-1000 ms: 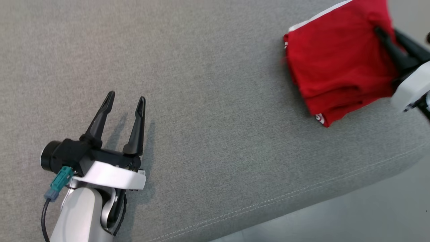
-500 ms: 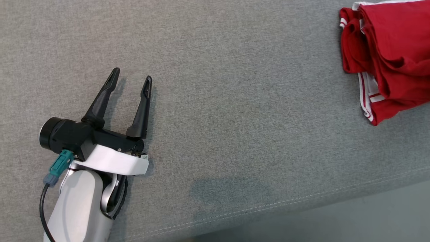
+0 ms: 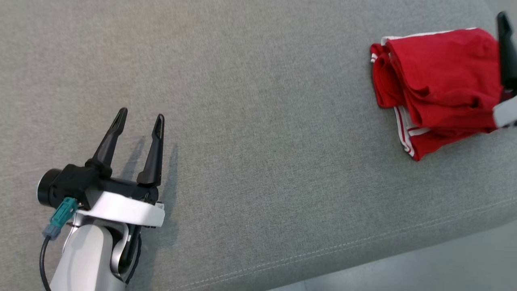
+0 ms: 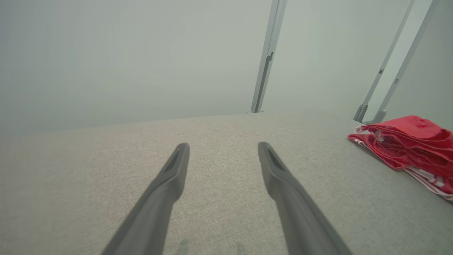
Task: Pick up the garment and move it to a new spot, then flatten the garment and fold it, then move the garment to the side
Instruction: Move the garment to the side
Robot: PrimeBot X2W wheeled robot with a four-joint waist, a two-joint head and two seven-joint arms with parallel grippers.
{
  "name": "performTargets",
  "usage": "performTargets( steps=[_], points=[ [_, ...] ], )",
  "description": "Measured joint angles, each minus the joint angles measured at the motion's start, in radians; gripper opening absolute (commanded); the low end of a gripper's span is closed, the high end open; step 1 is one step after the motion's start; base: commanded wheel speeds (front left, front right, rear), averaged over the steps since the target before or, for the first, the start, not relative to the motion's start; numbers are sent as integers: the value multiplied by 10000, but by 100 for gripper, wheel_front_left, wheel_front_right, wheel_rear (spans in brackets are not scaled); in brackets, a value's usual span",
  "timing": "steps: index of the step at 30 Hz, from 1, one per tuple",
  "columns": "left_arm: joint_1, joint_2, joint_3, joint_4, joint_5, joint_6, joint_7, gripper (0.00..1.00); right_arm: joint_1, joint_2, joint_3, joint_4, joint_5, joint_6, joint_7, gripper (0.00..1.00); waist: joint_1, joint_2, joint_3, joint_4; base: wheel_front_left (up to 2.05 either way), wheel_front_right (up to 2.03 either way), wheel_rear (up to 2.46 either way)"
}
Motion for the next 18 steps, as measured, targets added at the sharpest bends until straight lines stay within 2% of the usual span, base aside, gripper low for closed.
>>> performTargets(
  steps=[3,9,14,18],
  points=[
    [247,-13,94,29,-123,86,2,100,1168,846,-821,-1229,-577,0,-4,100,0,0,-451,70,0,0,0],
    [611,-15,447,142,-372,353,2,100,3178,2136,-1473,-2617,-1417,0,-42,100,0,0,-1252,435,0,0,0],
    [1095,-15,842,182,-614,656,-44,100,4245,3020,-1908,-3141,-2107,0,-42,100,0,0,-1865,770,0,0,0],
    [1769,10,1037,173,-725,773,-44,100,5205,3475,-2284,-3206,-2638,0,-42,100,0,0,-2337,1006,0,0,0]
  ],
)
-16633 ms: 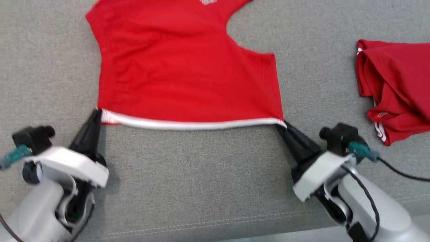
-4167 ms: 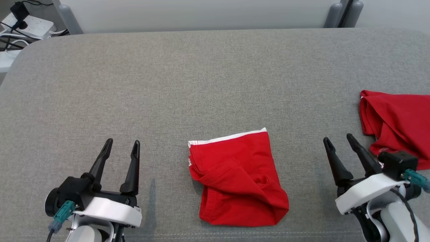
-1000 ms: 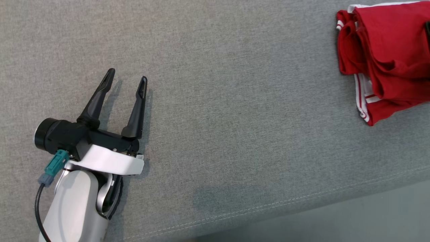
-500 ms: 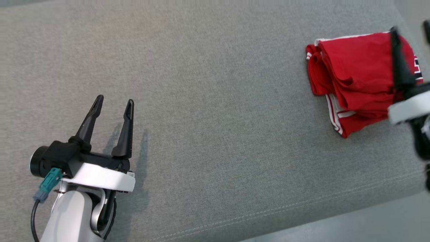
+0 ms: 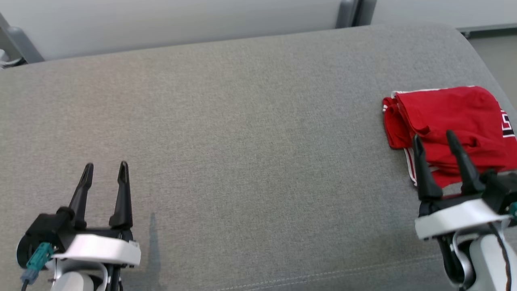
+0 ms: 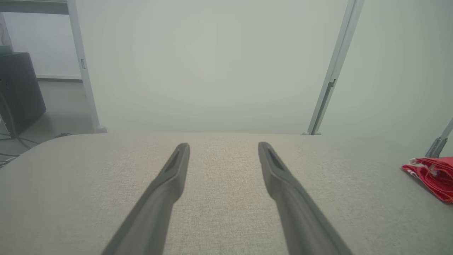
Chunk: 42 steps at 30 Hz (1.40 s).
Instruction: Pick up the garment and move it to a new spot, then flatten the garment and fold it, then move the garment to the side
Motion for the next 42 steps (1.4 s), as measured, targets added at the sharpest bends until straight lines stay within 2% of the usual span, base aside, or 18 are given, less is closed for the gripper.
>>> performTargets(
  steps=[5,16,23,42],
  points=[
    [767,59,75,-136,2,84,-4,100,1009,489,-545,-274,-393,0,0,100,0,0,-494,238,0,0,0],
    [1705,215,144,100,-10,165,-8,100,2626,836,-1039,-894,-1009,0,244,100,0,0,-1307,448,0,0,0],
    [1749,265,263,261,-111,161,-10,100,2789,972,-1045,-1277,-1101,-2,533,100,0,1,-1398,427,0,0,0],
    [1748,270,205,339,-280,190,0,100,2718,997,-813,-968,-1185,0,617,100,0,1,-1382,568,0,0,0]
  ],
)
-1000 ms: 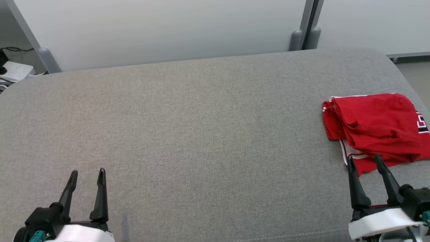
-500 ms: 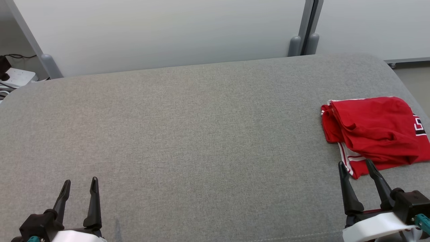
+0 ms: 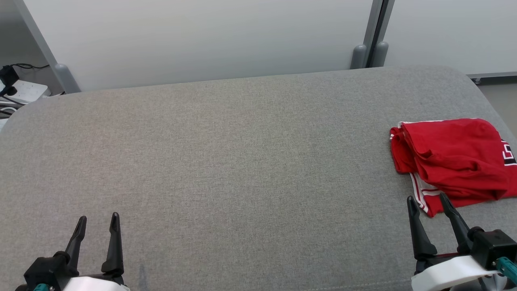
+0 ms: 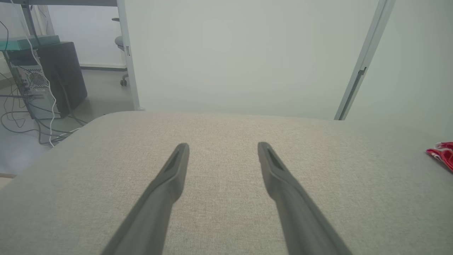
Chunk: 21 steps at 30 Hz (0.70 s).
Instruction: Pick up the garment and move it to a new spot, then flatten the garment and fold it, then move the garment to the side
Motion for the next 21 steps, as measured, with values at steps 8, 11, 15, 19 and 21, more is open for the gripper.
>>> performTargets(
  steps=[8,11,15,19,21],
  points=[
    [1,0,-56,-123,-19,104,4,100,-6,8,-8,0,-8,0,0,100,0,0,43,0,0,0,0],
    [1,2,-75,-188,-75,117,4,100,-44,12,-4,0,-8,0,0,100,0,0,62,5,0,0,0],
    [1,6,-117,-209,-77,153,6,100,-160,12,-8,-2,-8,0,0,100,0,0,69,30,0,0,0],
    [2,12,-140,-238,-86,203,8,100,-158,15,-8,-2,-8,-2,-2,100,0,0,77,50,0,0,0],
    [2,17,-157,-247,-88,211,8,100,-158,17,-10,-2,-8,0,-2,100,0,0,80,59,0,0,0]
  ],
)
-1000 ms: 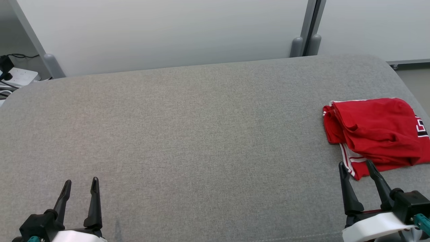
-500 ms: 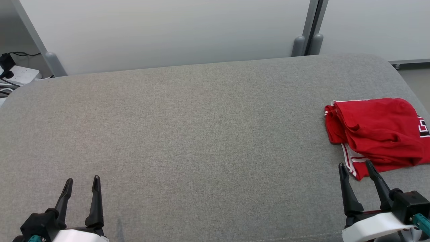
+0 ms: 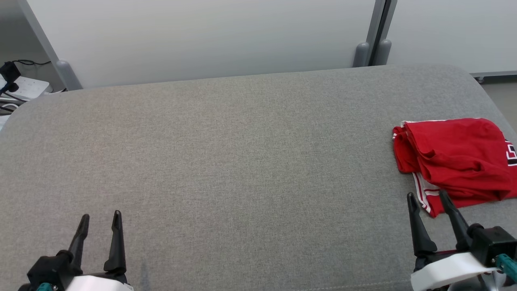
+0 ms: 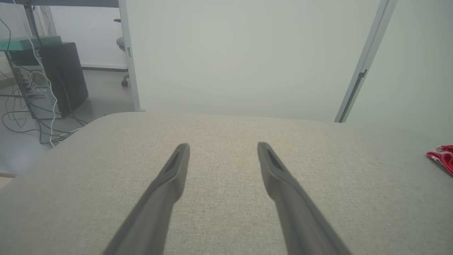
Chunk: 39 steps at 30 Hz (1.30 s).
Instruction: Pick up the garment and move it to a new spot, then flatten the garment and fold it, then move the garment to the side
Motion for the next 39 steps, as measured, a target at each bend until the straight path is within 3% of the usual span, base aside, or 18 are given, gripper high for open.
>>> performTargets(
  steps=[1,6,39],
  points=[
    [0,2,-12,-2,0,10,0,0,0,2,-6,0,0,0,0,0,0,0,1,4,0,0,0],
    [193,-399,-138,635,-88,-2,59,0,415,117,12,579,138,0,6,0,0,0,0,14,0,0,0],
    [125,-644,90,708,-3392,-324,1026,0,356,115,-171,721,3988,0,721,0,2,0,-40,181,0,0,0]
  ],
)
